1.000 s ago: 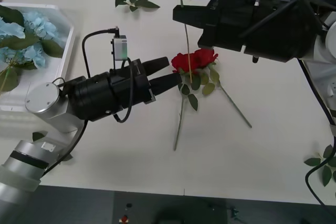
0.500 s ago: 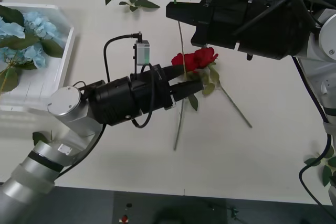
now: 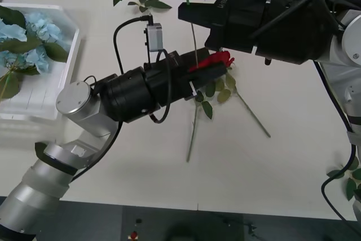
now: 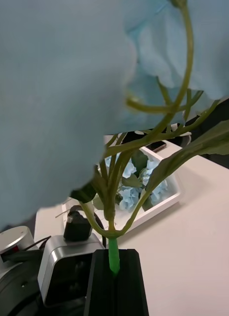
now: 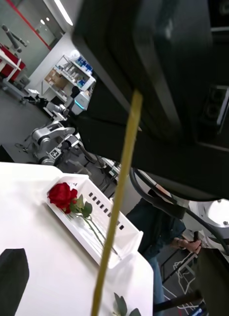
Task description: Put the red flowers into the right box and the blue flowers into the left box
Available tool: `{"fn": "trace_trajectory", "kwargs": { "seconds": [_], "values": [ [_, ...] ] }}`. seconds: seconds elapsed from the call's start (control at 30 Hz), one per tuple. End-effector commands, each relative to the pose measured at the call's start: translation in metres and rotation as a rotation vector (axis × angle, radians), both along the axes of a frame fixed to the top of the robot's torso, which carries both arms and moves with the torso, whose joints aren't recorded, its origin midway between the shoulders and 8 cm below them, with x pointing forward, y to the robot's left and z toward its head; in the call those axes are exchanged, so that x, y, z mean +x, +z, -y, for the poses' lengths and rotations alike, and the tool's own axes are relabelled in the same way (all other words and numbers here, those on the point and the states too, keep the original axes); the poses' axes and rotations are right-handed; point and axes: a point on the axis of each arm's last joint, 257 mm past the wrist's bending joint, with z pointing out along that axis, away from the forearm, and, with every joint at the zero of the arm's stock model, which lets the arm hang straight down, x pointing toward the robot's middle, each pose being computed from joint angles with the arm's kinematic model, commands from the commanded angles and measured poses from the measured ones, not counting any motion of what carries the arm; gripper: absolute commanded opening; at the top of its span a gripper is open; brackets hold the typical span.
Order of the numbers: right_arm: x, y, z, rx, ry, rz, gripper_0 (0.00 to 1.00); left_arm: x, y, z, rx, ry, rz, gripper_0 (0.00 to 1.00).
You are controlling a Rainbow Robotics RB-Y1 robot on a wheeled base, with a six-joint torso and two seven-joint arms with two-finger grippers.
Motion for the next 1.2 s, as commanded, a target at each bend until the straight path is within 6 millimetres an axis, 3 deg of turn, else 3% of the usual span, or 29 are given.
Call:
{"fn": "trace_trajectory", "kwargs": {
  "seconds": [0.03, 0.1, 0.13, 0.17, 0.8, 0.83, 0.87, 0.93, 1.2],
  "values": [
    [-0.009, 0.017, -0.013, 0.008, 0.027, 0.044, 0.00, 0.003, 0.031, -0.005, -0.052, 0.007, 0.043, 0.65],
    [-0.009, 0.017, -0.014, 0.008, 0.027, 0.046, 0.00, 0.002, 0.032, -0.006, -0.055, 0.006, 0.044, 0.33],
    [-0.009, 0.017, -0.013, 0.007, 0.027, 0.046, 0.00, 0.003, 0.033, -0.006, -0.057, 0.007, 0.044, 0.12],
    [-0.009, 0.017, -0.014, 0.008, 0.027, 0.046, 0.00, 0.004, 0.032, -0.007, -0.057, 0.010, 0.043, 0.02],
    [-0.008, 0.017, -0.013, 0.013, 0.026, 0.036, 0.00, 0.010, 0.033, -0.015, -0.057, 0.032, 0.042, 0.00],
    [-0.008, 0.018, -0.013, 0.012, 0.024, 0.039, 0.07, 0.011, 0.033, -0.016, -0.055, 0.035, 0.043, 0.00],
    [-0.007, 0.017, -0.013, 0.012, 0.022, 0.037, 0.21, 0.011, 0.033, -0.017, -0.054, 0.037, 0.043, 0.00],
    [-0.007, 0.017, -0.013, 0.011, 0.022, 0.038, 0.99, 0.012, 0.034, -0.020, -0.058, 0.038, 0.041, 0.00],
    [-0.007, 0.017, -0.013, 0.019, 0.022, 0.017, 1.00, 0.019, 0.037, -0.042, -0.080, 0.056, 0.020, 0.00]
  ]
}}
